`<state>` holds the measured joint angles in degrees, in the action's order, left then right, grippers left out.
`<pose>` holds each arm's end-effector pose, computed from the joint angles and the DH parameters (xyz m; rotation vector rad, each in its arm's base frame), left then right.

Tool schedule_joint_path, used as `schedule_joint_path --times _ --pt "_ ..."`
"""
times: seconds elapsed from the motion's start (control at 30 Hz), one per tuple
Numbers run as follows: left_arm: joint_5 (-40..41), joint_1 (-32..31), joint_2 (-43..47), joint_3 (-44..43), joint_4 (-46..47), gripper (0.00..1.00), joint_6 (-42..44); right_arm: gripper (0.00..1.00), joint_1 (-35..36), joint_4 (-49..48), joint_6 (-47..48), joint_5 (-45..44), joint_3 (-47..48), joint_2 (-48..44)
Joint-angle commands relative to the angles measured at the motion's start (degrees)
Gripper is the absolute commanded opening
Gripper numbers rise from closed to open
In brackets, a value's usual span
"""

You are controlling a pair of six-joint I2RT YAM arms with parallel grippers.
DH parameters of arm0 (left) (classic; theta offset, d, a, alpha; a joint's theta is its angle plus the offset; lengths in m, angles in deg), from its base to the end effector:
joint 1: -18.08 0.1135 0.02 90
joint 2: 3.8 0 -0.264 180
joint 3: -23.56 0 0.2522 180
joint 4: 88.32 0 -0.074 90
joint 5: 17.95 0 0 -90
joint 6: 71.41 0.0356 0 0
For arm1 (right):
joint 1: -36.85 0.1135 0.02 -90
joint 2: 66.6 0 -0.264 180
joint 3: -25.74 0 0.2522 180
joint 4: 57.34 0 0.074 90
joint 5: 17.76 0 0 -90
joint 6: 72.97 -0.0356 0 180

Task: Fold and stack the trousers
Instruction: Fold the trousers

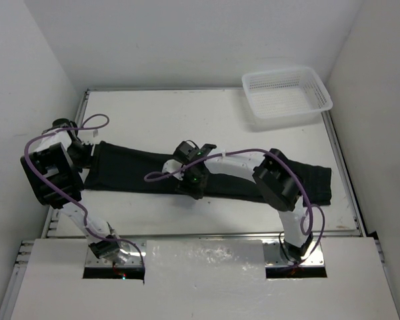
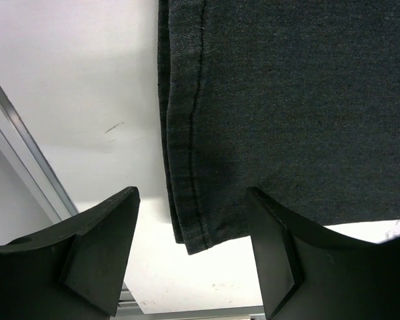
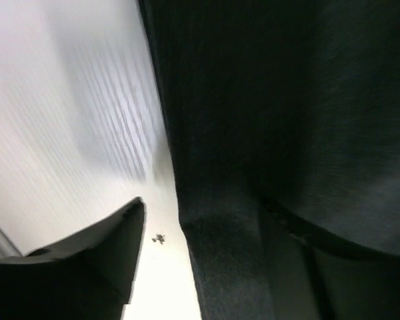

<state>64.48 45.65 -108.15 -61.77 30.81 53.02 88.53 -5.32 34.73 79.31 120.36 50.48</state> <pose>0.3063 0.1546 0.1795 0.1919 2.9162 -0.0326 0.2461 0.3185 0.1469 -1.6733 2.3745 0.2873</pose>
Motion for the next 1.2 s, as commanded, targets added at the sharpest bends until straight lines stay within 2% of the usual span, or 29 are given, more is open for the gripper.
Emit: schedule_joint_path --times 0.0,0.07,0.1,0.13,0.17,0.2,0.23,0.27,0.3,0.33,0.37,0.4,0.43,0.47,0.53,0.63,0.7,0.77,0.87,0.93,1.0,1.17 --pt "-1.9 0.2 0.9 -1.9 -0.1 0.63 -0.2 0.69 0.1 -0.9 -3.8 1.6 4.7 -6.6" --pt "-3.1 0.1 1.6 -3.4 -1.3 0.63 -0.7 0.72 0.0 -4.0 -7.0 2.8 3.8 -10.4" --pt "-4.5 0.1 2.5 -3.8 -1.6 0.63 -0.9 0.78 -0.3 -7.1 -9.9 3.4 1.7 -14.4" --pt "-5.3 0.0 3.2 -4.2 -1.8 0.63 -1.0 0.8 -0.7 -8.5 -12.0 4.2 0.5 -16.3" --pt "-5.9 -0.4 3.8 -4.8 -2.1 0.63 -1.1 0.8 -2.6 -9.7 -14.5 5.2 -2.3 -18.1" --pt "-6.8 -0.8 5.3 -4.9 -2.3 0.63 -1.0 0.8 -4.3 -11.1 -21.1 8.3 -4.2 -21.7" --pt "-7.4 -1.5 6.1 -5.0 -2.5 0.63 -1.0 0.79 -6.2 -15.4 -24.7 10.1 -7.0 -23.5" --pt "-7.7 -3.3 6.9 -4.5 -2.5 0.63 -1.0 0.76 -11.3 -18.2 -28.9 11.5 -13.7 -25.4" --pt "-8.3 -4.5 8.1 -4.0 -2.5 0.63 -1.0 0.67 -14.5 -20.7 -32.8 14.3 -17.2 -27.2" --pt "-8.4 -6.0 8.5 -3.2 -2.4 0.63 -1.0 0.52 -17.5 -25.0 -39.7 15.3 -21.0 -30.2" --pt "-7.7 -9.3 8.7 -1.5 -1.8 0.63 -1.2 0.15 -23.1 -26.2 -42.7 15.1 -27.6 -31.5" --pt "-7.1 -10.8 8.6 -0.4 -1.3 0.63 -1.8 0.01 -25.7 -26.2 -45.1 13.7 -30.2 -32.7" --pt "-6.4 -13.0 8.3 0.9 0.3 0.63 -2.4 0.0 -28.1 -25.1 -48.8 10.3 -32.6 -34.7" --pt "-6.1 -13.7 7.9 3.1 1.1 0.63 -3.0 0.0 -32.6 -24.2 -50.2 9.0 -36.9 -35.5" --pt "-5.4 -13.9 5.8 4.7 3.3 0.63 -4.5 0.0 -36.9 -22.7 -52.8 5.4 -40.6 -38.1" --pt "-0.4 -13.8 1.7 7.3 6.8 0.63 -5.4 0.0 -44.6 -19.1 -54.4 -1.9 -45.7 -40.3" --pt "4.7 -13.9 -2.3 8.2 8.4 0.63 -6.4 0.0 -51.2 -18.7 -54.3 -3.5 -48.3 -40.4" --pt "7.1 -12.4 -7.2 7.2 9.2 0.62 -8.1 0.0 -58.0 -20.0 -53.0 -4.1 -50.6 -38.1" --pt "4.1 -6.4 -10.9 4.3 7.1 0.61 -9.6 0.0 -64.2 -20.2 -50.3 -4.1 -50.4 -33.3" --pt "3.4 -3.1 -11.0 4.2 8.0 0.61 -9.6 0.0 -66.3 -20.9 -48.7 -4.6 -48.8 -29.5" --pt "4.0 -2.4 -9.3 4.7 8.7 0.61 -7.0 0.0 -66.6 -22.3 -47.7 -5.1 -47.2 -27.1" --pt "-3.7 -2.3 -4.5 3.7 7.7 0.62 -4.1 0.0 -66.7 -20.7 -45.6 -0.7 -38.9 -23.9"
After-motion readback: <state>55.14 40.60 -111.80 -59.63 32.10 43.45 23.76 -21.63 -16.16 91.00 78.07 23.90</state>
